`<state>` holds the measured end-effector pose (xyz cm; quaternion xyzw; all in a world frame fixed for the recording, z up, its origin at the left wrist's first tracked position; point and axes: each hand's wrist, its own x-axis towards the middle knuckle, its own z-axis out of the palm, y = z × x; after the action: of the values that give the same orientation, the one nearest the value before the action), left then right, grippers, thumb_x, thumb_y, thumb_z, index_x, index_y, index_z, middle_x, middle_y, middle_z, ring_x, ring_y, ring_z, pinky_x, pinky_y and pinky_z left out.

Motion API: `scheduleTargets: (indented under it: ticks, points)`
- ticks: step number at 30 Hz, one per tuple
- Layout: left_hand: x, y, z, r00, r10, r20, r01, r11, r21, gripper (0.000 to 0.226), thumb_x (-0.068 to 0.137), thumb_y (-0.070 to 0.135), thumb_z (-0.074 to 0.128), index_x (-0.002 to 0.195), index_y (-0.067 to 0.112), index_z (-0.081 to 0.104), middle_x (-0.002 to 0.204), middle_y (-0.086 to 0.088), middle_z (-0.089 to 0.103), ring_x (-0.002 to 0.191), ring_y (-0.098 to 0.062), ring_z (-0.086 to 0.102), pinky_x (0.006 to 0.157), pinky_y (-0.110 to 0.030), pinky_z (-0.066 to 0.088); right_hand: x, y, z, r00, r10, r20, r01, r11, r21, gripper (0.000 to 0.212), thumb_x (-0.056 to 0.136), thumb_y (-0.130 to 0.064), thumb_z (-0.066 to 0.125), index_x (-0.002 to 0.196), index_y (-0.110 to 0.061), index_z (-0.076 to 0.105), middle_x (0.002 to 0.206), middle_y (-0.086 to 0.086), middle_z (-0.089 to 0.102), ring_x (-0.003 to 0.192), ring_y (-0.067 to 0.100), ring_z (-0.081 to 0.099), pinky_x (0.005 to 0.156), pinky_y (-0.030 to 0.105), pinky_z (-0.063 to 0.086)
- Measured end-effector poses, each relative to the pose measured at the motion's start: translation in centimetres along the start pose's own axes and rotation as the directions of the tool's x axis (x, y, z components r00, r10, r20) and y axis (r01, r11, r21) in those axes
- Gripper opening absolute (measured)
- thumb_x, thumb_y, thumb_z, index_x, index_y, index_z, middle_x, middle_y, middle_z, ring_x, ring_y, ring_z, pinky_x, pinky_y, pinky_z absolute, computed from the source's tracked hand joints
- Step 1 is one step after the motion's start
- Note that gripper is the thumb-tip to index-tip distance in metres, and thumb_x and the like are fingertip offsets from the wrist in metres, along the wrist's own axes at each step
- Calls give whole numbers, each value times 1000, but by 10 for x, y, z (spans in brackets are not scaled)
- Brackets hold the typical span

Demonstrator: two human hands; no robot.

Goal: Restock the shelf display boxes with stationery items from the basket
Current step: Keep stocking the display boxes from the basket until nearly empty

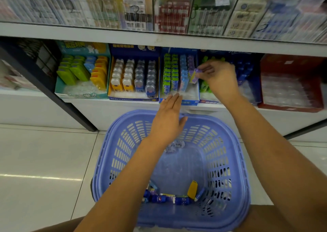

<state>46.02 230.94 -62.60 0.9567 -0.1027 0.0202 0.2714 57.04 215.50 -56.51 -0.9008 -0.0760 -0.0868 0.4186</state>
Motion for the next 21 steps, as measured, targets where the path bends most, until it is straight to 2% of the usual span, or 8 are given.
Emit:
scheduleTargets:
  ticks: [2,6,10,13,15,17,19,21]
  points:
    - [0,-3,1,1000,22,-9,-22,999,25,65,98,29,50,151,10,17,159,-6,16,147,-22,10,120,-29,2,7,4,8,997,23,74,-16,996,-93,18,79,-10,73,96,-6,71,89,8,70,68,7,56,61,4,42]
    - [2,-9,2,999,26,39,-26,1000,16,65,98,25,49,152,13,14,160,-3,12,148,-20,6,121,-31,4,16,6,13,986,27,167,18,964,-264,21,82,-16,71,101,-8,71,102,10,70,83,14,60,71,16,39]
    - [-4,-7,-5,999,33,16,-31,988,-150,57,99,25,49,149,14,26,157,0,23,145,-14,17,116,-26,21,18,-7,10,974,-20,224,115,900,-420,24,85,-19,67,108,-9,70,118,12,61,109,27,54,84,25,38]
    - [-18,-17,-5,982,-13,-190,-47,951,-305,28,96,25,52,118,12,61,122,-4,61,110,-15,55,90,-24,44,-5,-12,3,982,-73,173,134,918,-374,24,82,-20,71,103,-8,67,103,12,61,90,23,55,67,23,33]
    - [-25,-36,7,988,-116,-102,79,947,-312,18,93,23,55,96,9,66,96,-8,68,87,-21,62,77,-31,50,-35,-8,7,971,16,237,36,976,-215,19,77,-27,75,88,-14,65,76,-1,59,66,12,52,55,22,33]
    - [-32,-59,30,950,-226,215,254,961,-111,16,91,17,56,91,6,67,93,-14,70,88,-29,64,77,-35,50,-72,3,28,877,124,463,-26,977,-212,19,75,-31,77,82,-17,66,70,-5,59,64,10,53,56,22,39]
    - [-49,-79,56,784,-303,543,289,951,112,19,88,10,56,101,3,67,109,-16,67,105,-30,61,88,-33,46,-110,20,61,670,250,699,-28,950,-312,21,79,-29,75,91,-13,70,84,-1,66,77,14,59,68,24,43]
    - [-75,-97,79,577,-359,733,279,931,237,29,87,4,57,115,4,63,124,-14,61,117,-29,55,97,-31,41,-147,39,97,433,339,835,-9,928,-372,25,83,-24,71,102,-8,71,102,6,70,91,21,63,76,27,45]
